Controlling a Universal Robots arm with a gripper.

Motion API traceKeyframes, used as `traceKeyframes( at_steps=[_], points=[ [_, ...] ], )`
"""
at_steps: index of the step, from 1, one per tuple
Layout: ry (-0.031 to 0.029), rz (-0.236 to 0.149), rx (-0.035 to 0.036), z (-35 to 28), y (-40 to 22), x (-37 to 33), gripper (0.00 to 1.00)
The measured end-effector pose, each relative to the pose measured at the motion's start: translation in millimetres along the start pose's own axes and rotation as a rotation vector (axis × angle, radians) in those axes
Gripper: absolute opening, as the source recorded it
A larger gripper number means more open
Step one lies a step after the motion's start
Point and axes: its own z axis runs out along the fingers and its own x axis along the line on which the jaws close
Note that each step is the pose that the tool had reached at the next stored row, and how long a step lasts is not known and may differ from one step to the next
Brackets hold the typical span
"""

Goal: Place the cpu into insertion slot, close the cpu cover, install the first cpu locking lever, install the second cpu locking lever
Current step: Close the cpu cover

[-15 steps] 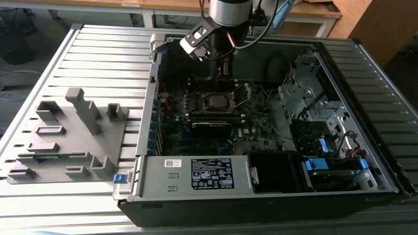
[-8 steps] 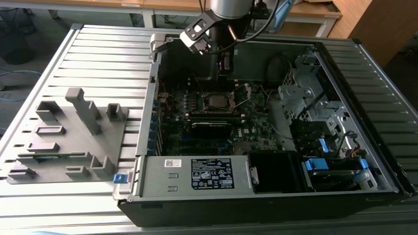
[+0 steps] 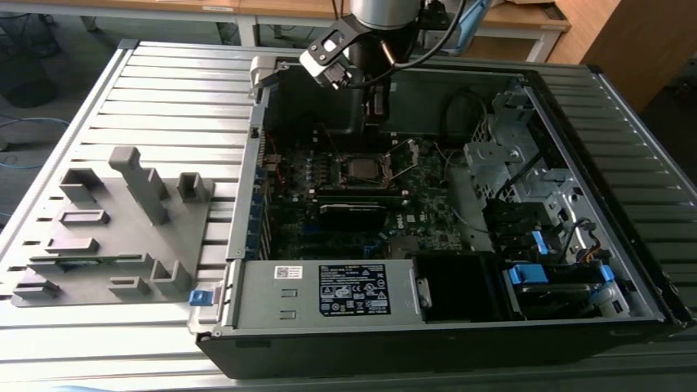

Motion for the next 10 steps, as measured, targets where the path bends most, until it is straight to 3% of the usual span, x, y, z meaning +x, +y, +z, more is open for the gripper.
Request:
traceKeyframes(
  at_steps=[10],
  points=[
    [-0.0001,0.0,0.0,-1.3,0.1,0.0,0.11]
  ],
)
